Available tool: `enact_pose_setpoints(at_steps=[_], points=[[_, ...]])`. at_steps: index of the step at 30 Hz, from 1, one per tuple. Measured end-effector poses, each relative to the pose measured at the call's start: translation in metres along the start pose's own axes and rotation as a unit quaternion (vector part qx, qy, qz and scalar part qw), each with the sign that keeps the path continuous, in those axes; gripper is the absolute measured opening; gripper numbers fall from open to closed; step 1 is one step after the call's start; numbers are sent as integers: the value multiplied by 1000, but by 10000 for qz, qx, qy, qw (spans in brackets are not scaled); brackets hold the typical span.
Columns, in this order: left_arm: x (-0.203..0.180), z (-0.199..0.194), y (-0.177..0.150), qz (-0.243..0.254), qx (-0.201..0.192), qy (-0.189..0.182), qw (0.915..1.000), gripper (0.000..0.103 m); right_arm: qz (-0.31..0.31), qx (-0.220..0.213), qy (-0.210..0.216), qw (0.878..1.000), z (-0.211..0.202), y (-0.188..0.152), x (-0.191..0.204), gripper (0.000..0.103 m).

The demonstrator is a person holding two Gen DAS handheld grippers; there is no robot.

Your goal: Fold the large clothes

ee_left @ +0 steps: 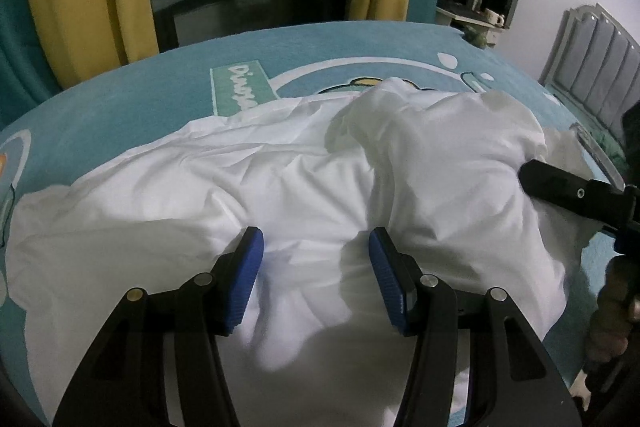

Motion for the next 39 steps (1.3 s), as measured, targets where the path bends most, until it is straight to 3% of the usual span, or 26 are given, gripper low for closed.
enact_pose_setpoints(at_steps=[3, 6, 16, 21, 27, 29, 32, 39], points=[[-14, 0, 0, 100, 48, -178, 9998, 57, -383, -157, -154, 9990, -14, 6, 10, 17], [-33, 0, 0, 269, 74, -280, 9992, 57, -392, -301, -252, 9985, -31, 13, 4, 16], [-102, 2, 3, 747, 356, -1249, 9887, 57, -429, -537, -948, 9931, -100, 21, -24, 16], [-113, 3, 2, 861, 347, -1224, 9881, 57, -534, -511, -1130, 9908, -109, 24, -18, 16], [-88, -3, -1, 678, 257, -948, 9929, 57, -1235, -403, -1119, 9852, -91, 32, 28, 16], [-72, -12, 0, 452, 281, -1100, 9925, 57, -1605, -304, -1200, 9792, -79, 35, 48, 16], [-38, -48, -1, 185, -156, -1363, 9904, 57, -1972, -117, -1197, 9729, -64, 34, 70, 17], [76, -87, -30, -824, -529, -596, 9934, 57, -2711, 539, -845, 9573, -1, 9, 130, 17]])
Point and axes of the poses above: each gripper's, at about its wrist camera, not at the fingertips, and z roughly the way its jaws point, x to its left, y to its top, the point moved 3 cm from there along z, roughly the way its jaws point, and after that the axes turned 3 degrees about y, right-handed, at the moved point
